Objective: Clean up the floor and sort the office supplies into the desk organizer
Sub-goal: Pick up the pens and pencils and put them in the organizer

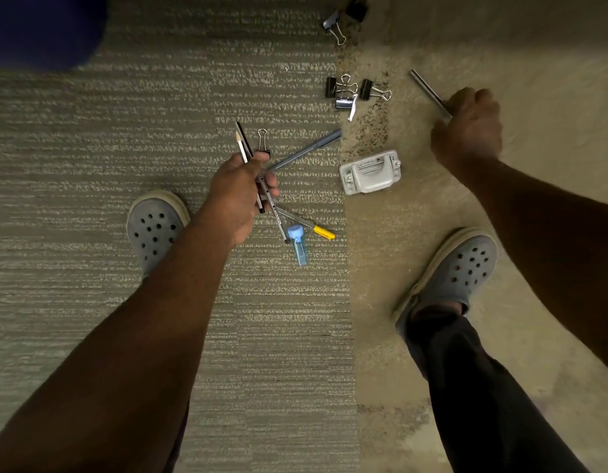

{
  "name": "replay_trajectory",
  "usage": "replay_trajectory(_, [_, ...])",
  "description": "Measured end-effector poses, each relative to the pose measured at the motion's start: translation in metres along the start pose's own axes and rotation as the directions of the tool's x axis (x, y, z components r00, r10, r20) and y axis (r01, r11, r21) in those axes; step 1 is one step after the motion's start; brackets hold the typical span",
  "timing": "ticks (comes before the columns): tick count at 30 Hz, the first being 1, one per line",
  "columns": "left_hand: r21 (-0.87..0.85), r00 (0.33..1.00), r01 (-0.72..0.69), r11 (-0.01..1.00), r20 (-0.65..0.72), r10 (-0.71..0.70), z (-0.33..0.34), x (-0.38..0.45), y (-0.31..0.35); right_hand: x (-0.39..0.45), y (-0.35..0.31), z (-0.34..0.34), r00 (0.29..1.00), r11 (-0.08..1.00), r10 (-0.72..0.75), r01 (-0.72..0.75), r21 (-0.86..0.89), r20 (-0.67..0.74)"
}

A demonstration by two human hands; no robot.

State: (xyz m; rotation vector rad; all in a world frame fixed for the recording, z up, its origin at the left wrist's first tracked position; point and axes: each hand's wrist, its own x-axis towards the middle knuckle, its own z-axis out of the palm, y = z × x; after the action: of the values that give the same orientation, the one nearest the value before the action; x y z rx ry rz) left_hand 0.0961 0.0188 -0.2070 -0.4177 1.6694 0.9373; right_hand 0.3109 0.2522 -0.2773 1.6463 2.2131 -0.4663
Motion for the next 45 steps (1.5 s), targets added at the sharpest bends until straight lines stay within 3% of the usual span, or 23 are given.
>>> replay_trajectory(4, [-0.074, 0.999, 0.003, 0.997, 0.046, 0.001, 0.007, -0.003, 0.000, 0.005, 0.005, -0.001, 0.997, 0.997, -0.067, 0.068, -0.040, 0.022])
replay_trajectory(9, [-0.128, 0.996, 0.022, 0.991, 0.085, -0.011, 0.009, -0.004, -0.001, -0.008, -0.015, -0.005, 0.996, 0.938, 0.064, -0.037, 0.344, -0.069])
replay_trajectory(12, [-0.125, 0.995, 0.020, 0.992, 0.103, -0.007, 0.009, -0.002, -0.001, -0.042, -0.054, -0.012, 0.999, 0.872, -0.020, 0.042, 0.487, -0.050])
replay_trajectory(16, [-0.094, 0.994, 0.016, 0.995, 0.110, -0.006, 0.011, -0.001, 0.004, -0.107, -0.110, -0.013, 0.965, 0.687, -0.226, 0.062, 0.724, 0.132])
replay_trajectory(20, [-0.001, 0.995, -0.015, 1.000, 0.103, 0.016, 0.009, -0.001, 0.012, -0.147, -0.144, 0.005, 0.914, 0.706, -0.332, 0.076, 0.704, 0.234])
replay_trajectory(24, [0.049, 0.999, -0.037, 0.998, -0.002, 0.037, 0.002, 0.001, 0.012, -0.159, -0.158, 0.017, 0.929, 0.705, -0.319, 0.100, 0.703, 0.188])
replay_trajectory(26, [0.120, 0.990, -0.055, 0.991, -0.120, 0.070, -0.006, 0.006, 0.009, -0.159, -0.156, 0.024, 0.940, 0.733, -0.253, 0.031, 0.680, 0.229])
replay_trajectory(27, [0.159, 0.981, -0.063, 0.985, -0.171, 0.090, -0.011, 0.008, 0.007, -0.159, -0.153, 0.030, 0.941, 0.748, -0.169, -0.072, 0.660, 0.294])
replay_trajectory(28, [0.174, 0.972, -0.069, 0.982, -0.209, 0.106, -0.016, 0.010, 0.006, -0.159, -0.148, 0.036, 0.914, 0.734, -0.047, -0.242, 0.634, 0.403])
replay_trajectory(29, [0.164, 0.965, -0.074, 0.984, -0.236, 0.112, -0.020, 0.012, 0.005, -0.159, -0.143, 0.042, 0.837, 0.647, 0.098, -0.465, 0.604, 0.539])
replay_trajectory(31, [0.126, 0.958, -0.082, 0.989, -0.265, 0.113, -0.026, 0.013, 0.004, -0.163, -0.135, 0.048, 0.539, 0.277, 0.268, -0.837, 0.471, 0.799])
replay_trajectory(32, [0.124, 0.957, -0.085, 0.989, -0.265, 0.116, -0.028, 0.014, 0.002, -0.165, -0.131, 0.052, 0.432, 0.144, 0.289, -0.902, 0.408, 0.854])
replay_trajectory(33, [0.133, 0.959, -0.092, 0.987, -0.256, 0.124, -0.029, 0.014, 0.001, -0.167, -0.129, 0.057, 0.374, 0.072, 0.296, -0.926, 0.370, 0.879])
replay_trajectory(36, [0.145, 0.967, -0.122, 0.982, -0.207, 0.150, -0.032, 0.015, -0.005, -0.169, -0.128, 0.069, 0.271, -0.042, 0.290, -0.955, 0.295, 0.918])
replay_trajectory(39, [0.109, 0.972, -0.107, 0.988, -0.198, 0.127, -0.034, 0.017, -0.006, -0.168, -0.131, 0.078, 0.174, -0.242, 0.265, -0.940, 0.240, 0.949])
replay_trajectory(43, [0.113, 0.973, -0.109, 0.988, -0.191, 0.129, -0.036, 0.019, -0.005, -0.172, -0.134, 0.081, 0.173, -0.370, 0.293, -0.886, 0.279, 0.940])
replay_trajectory(45, [0.146, 0.975, -0.108, 0.983, -0.177, 0.133, -0.036, 0.020, -0.004, -0.170, -0.136, 0.080, 0.240, -0.293, 0.370, -0.887, 0.358, 0.897])
